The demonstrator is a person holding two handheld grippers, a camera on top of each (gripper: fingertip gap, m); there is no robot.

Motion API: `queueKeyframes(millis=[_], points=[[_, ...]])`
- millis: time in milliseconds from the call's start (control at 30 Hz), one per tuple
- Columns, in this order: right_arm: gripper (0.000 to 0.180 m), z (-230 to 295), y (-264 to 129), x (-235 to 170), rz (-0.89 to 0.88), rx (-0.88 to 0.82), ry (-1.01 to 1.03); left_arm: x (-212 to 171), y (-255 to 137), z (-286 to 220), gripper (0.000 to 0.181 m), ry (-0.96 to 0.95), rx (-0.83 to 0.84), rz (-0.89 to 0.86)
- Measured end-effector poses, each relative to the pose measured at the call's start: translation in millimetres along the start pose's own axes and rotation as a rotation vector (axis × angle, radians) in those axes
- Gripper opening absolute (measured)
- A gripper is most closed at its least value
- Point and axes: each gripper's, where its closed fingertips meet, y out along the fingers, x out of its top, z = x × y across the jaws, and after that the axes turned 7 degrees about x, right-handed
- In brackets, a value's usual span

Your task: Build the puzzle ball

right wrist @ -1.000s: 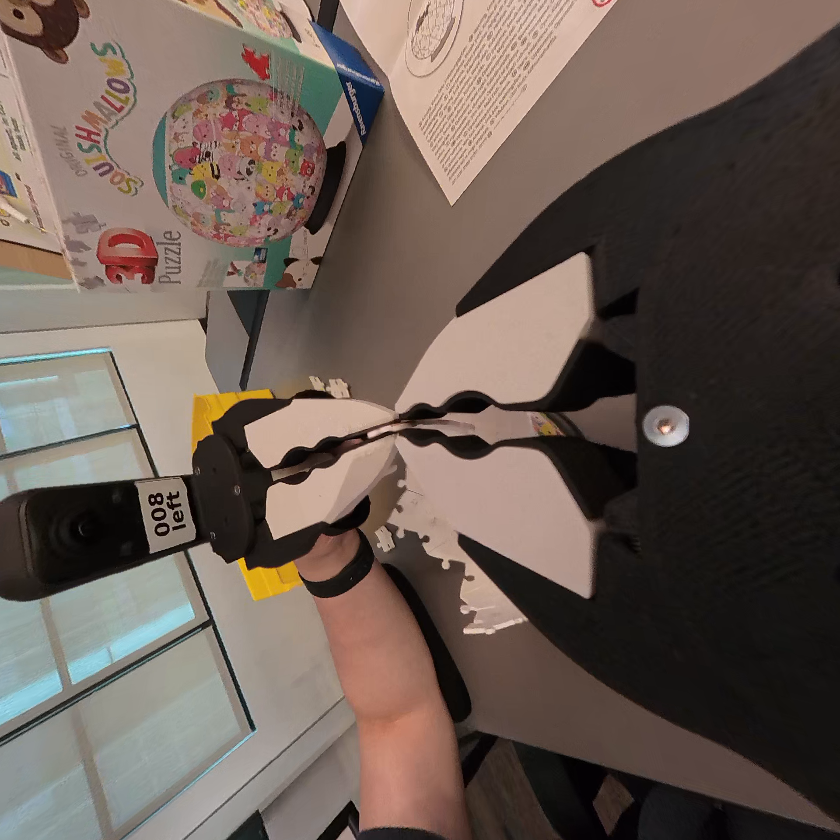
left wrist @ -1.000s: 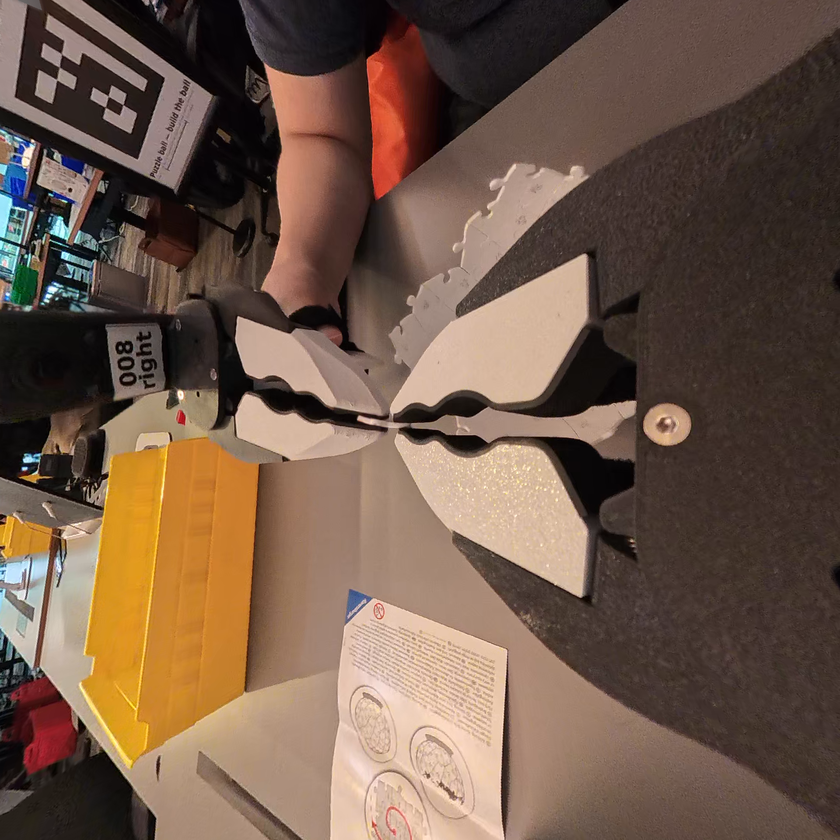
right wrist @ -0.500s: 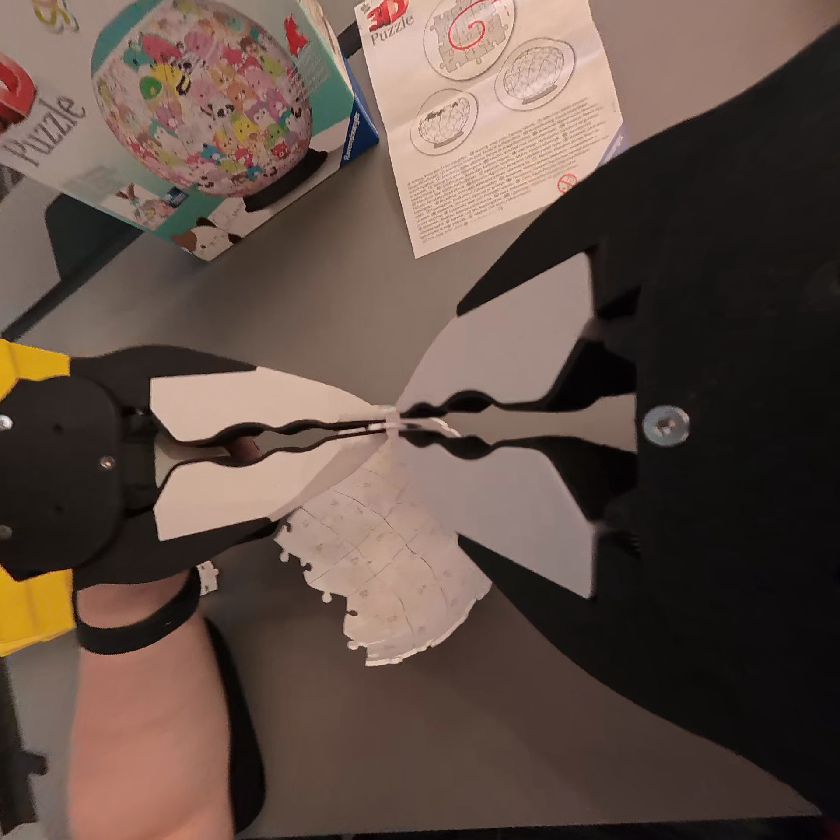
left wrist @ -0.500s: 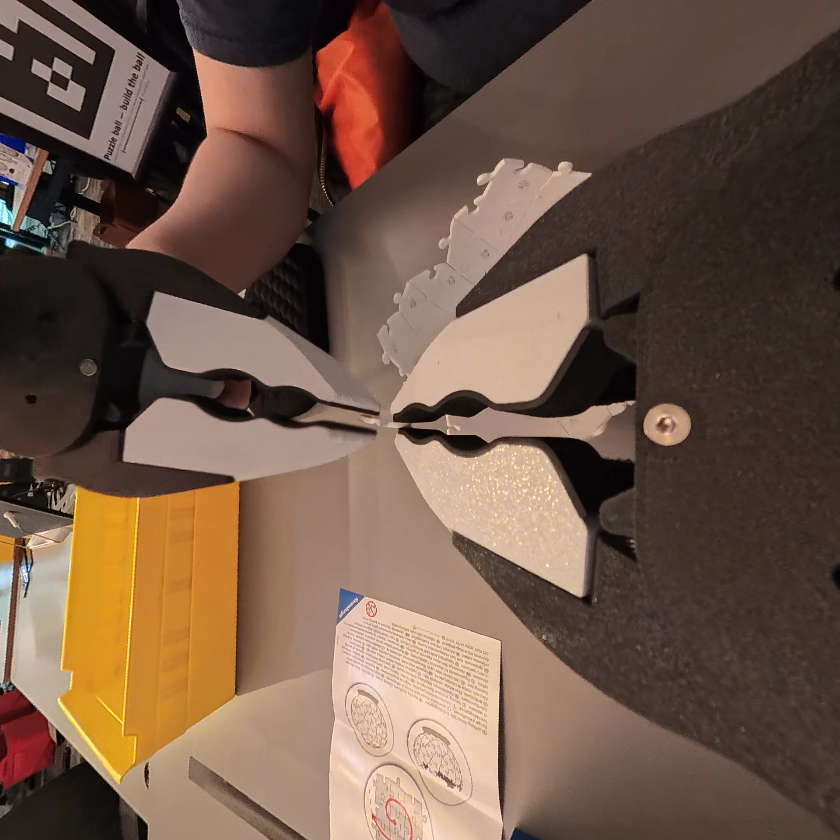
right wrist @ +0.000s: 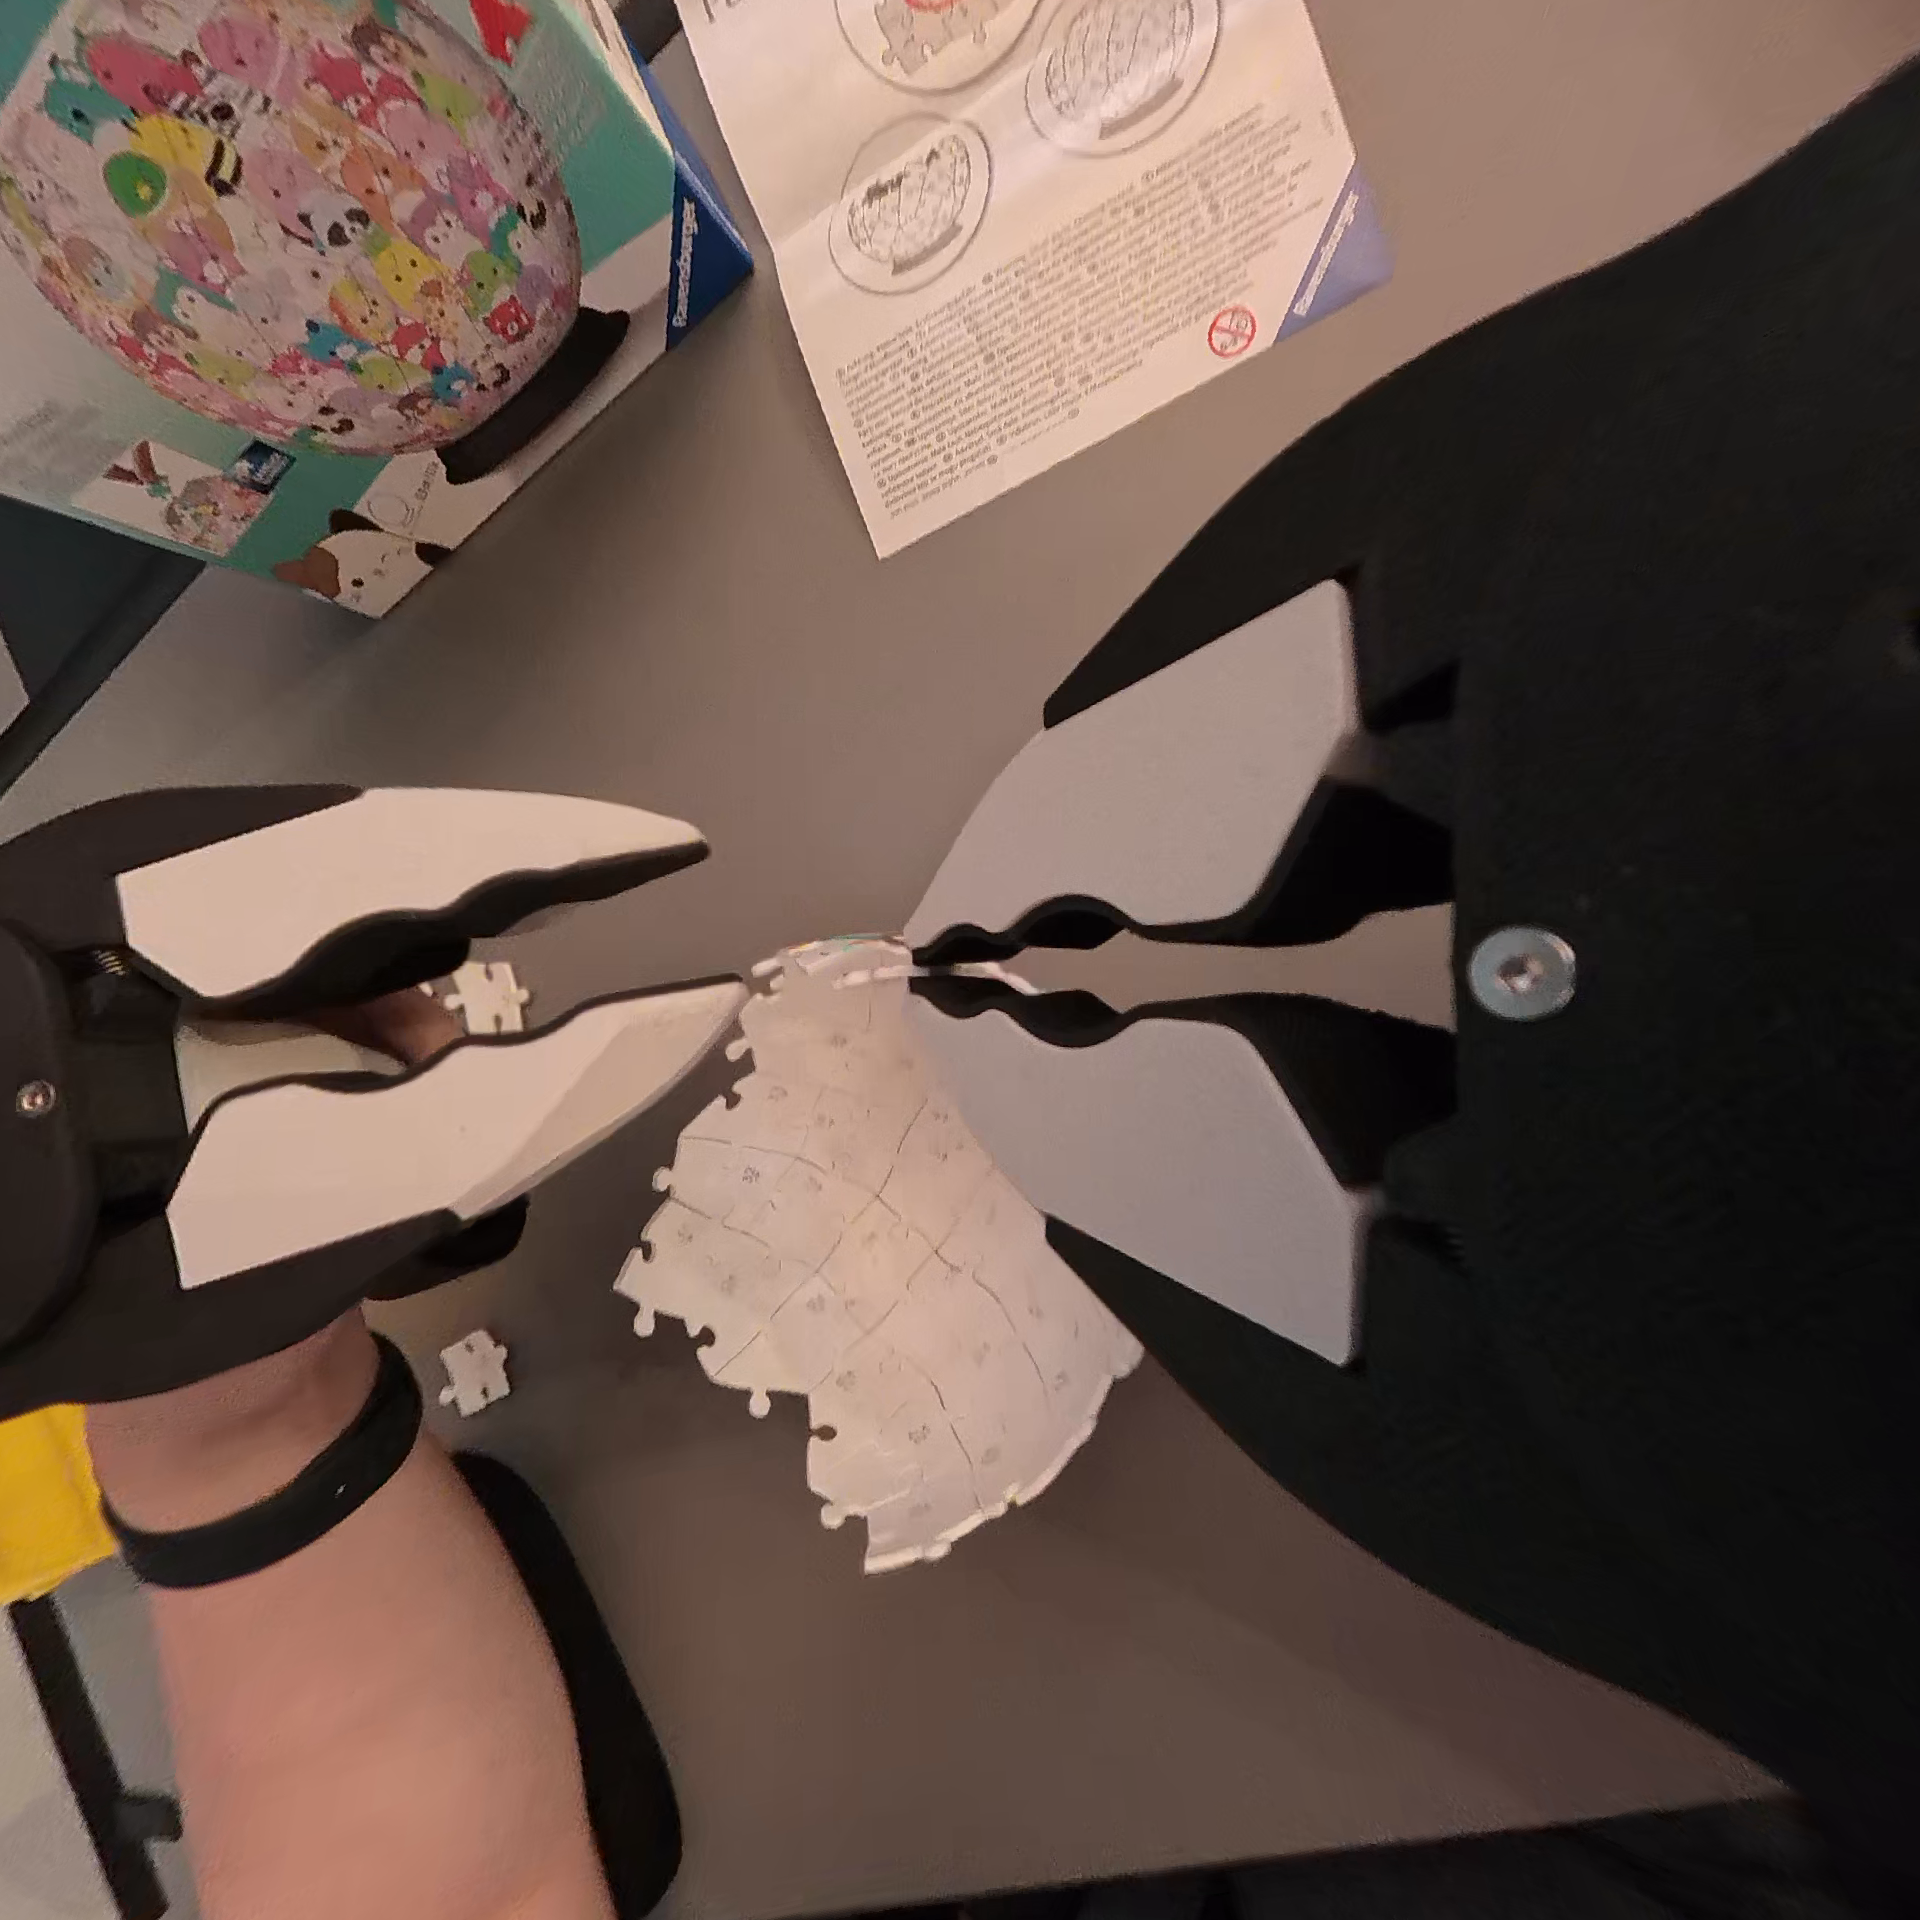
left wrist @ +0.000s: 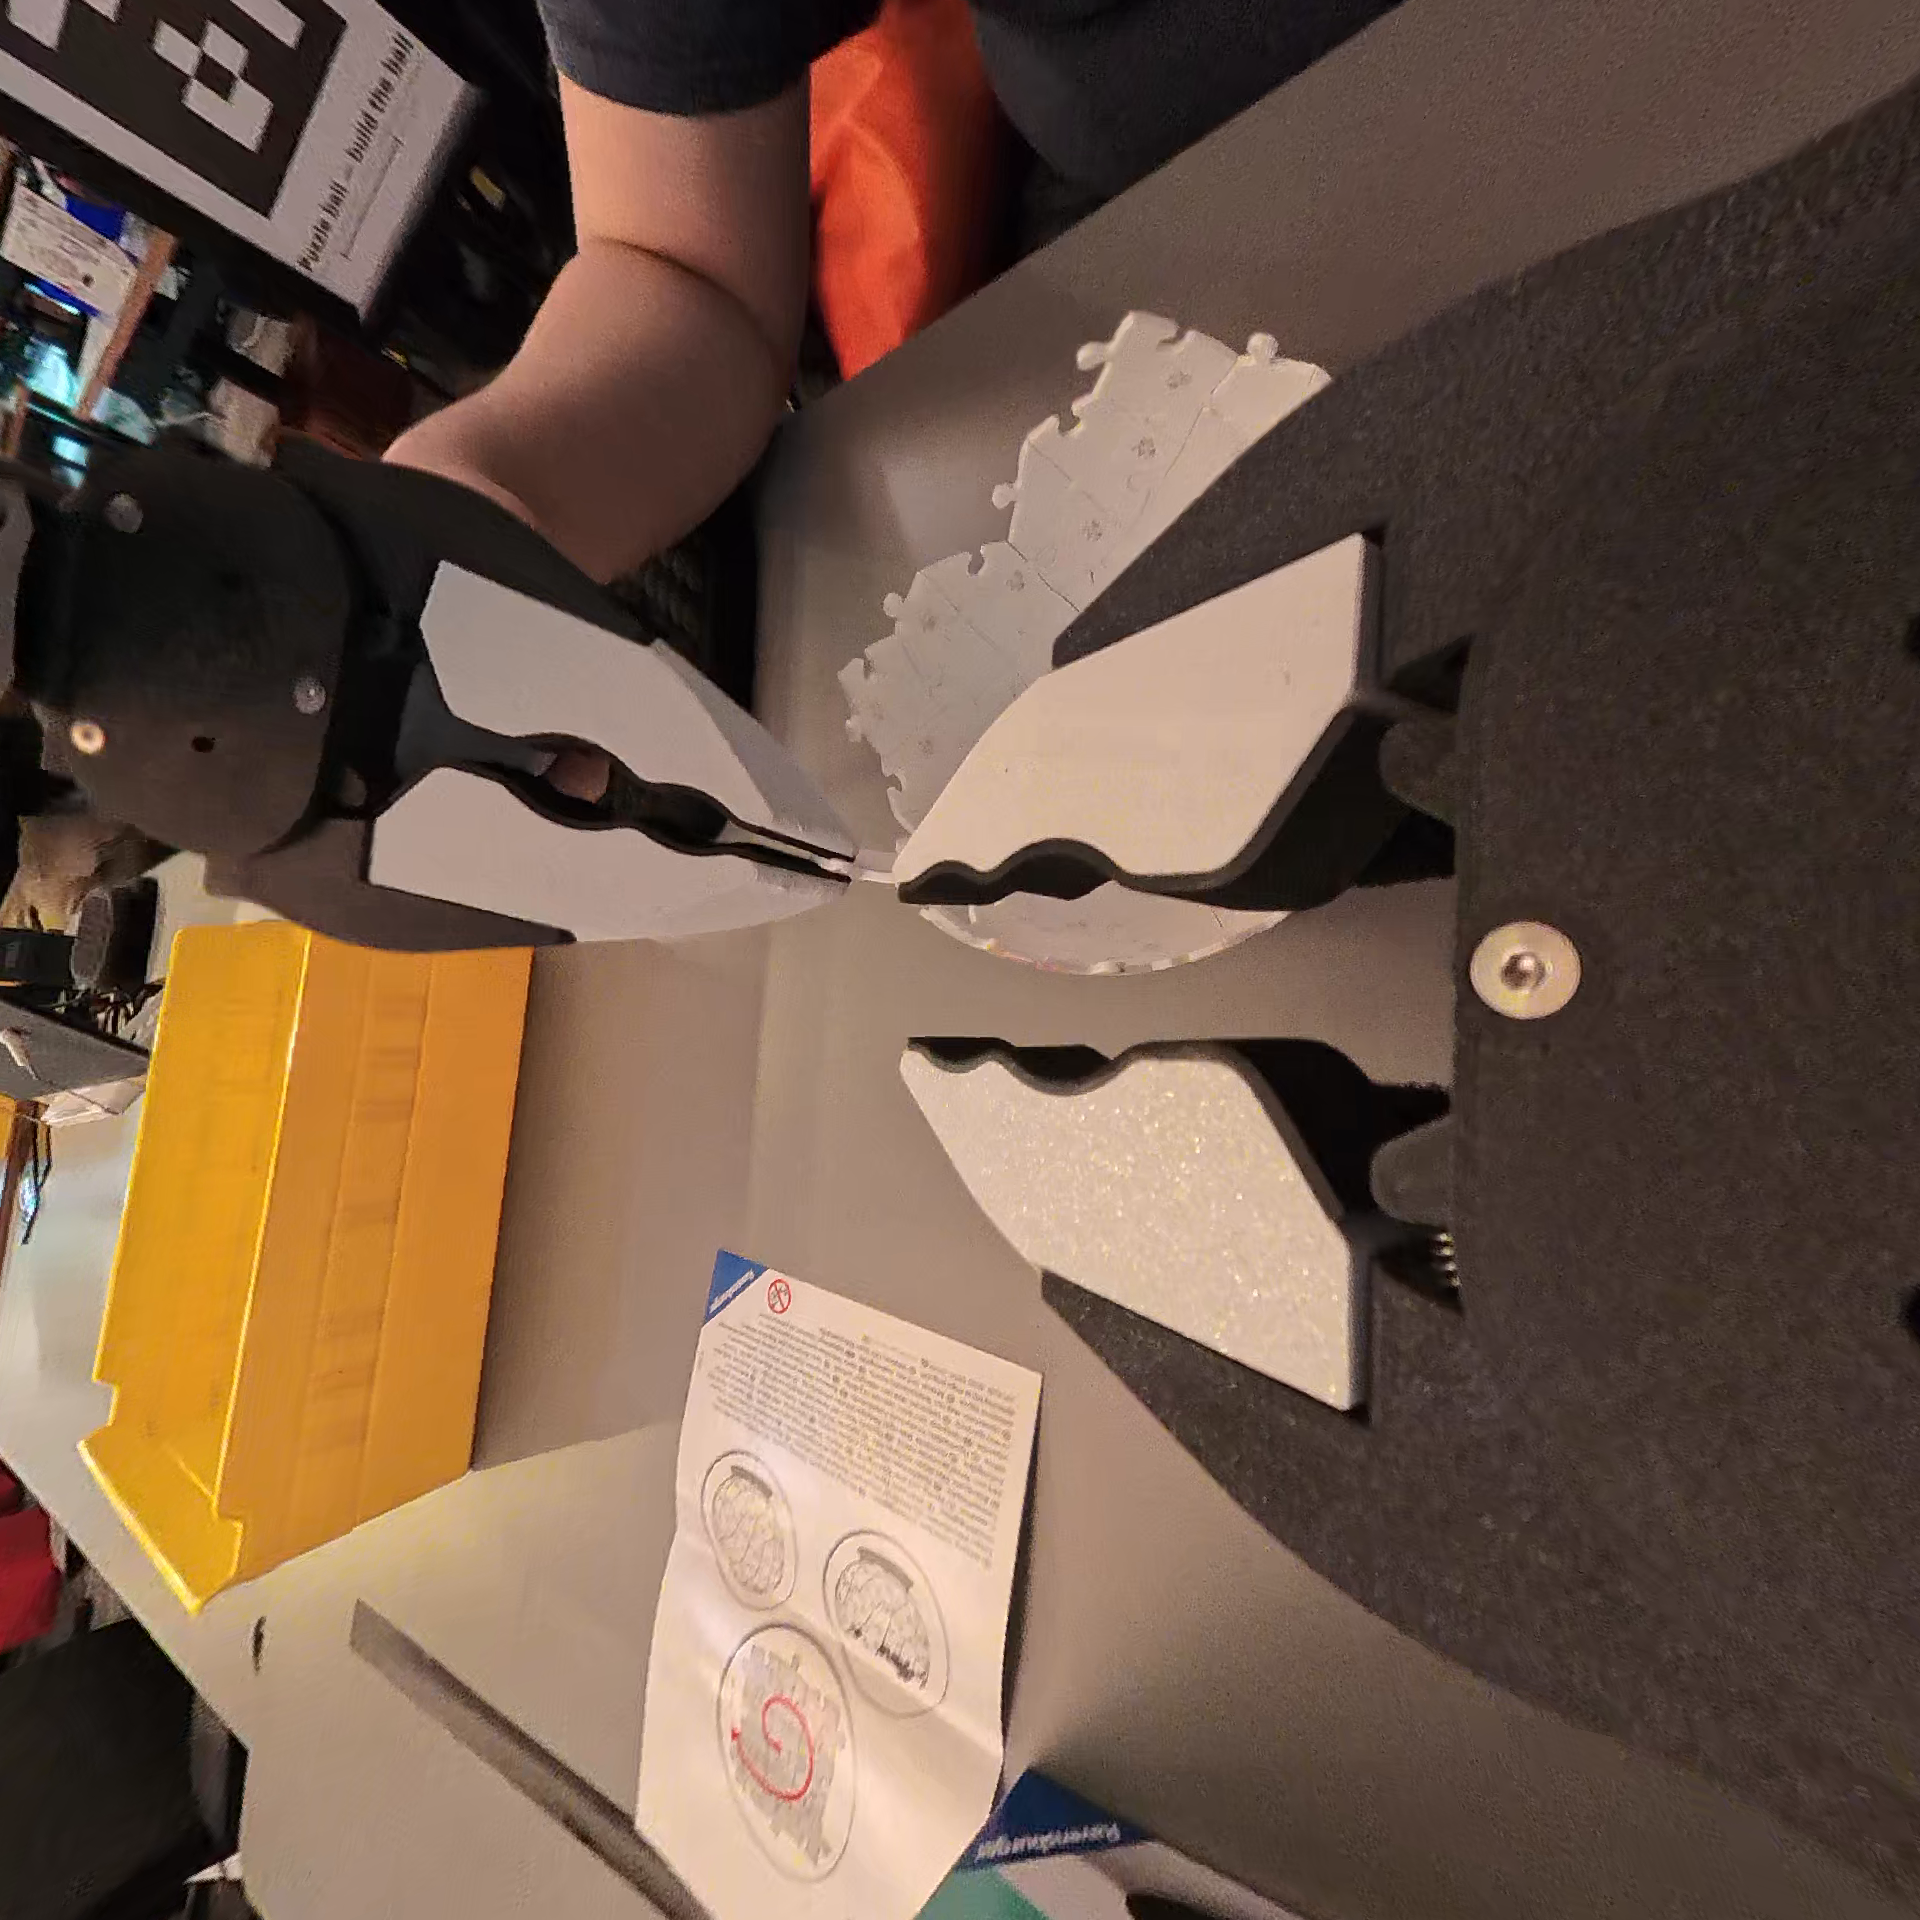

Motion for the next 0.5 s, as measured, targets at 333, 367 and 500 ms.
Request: queueKeyframes(millis=[333, 367, 500], points=[[0.003, -3.5, 5.4, -1.1, 0.036, -0.086, -0.089, -2.9, 12.4, -7.0, 0.022, -0.046, -0.048, -0.003], [0.003, -3.5, 5.1, -0.3, 0.034, -0.092, -0.098, -3.1, 12.9, -8.5, 0.02, -0.04, -0.053, 0.0], [0.003, -3.8, 5.4, 1.0, 0.029, -0.099, -0.118, -2.9, 13.3, -11.8, 0.013, -0.023, -0.065, -0.001]])
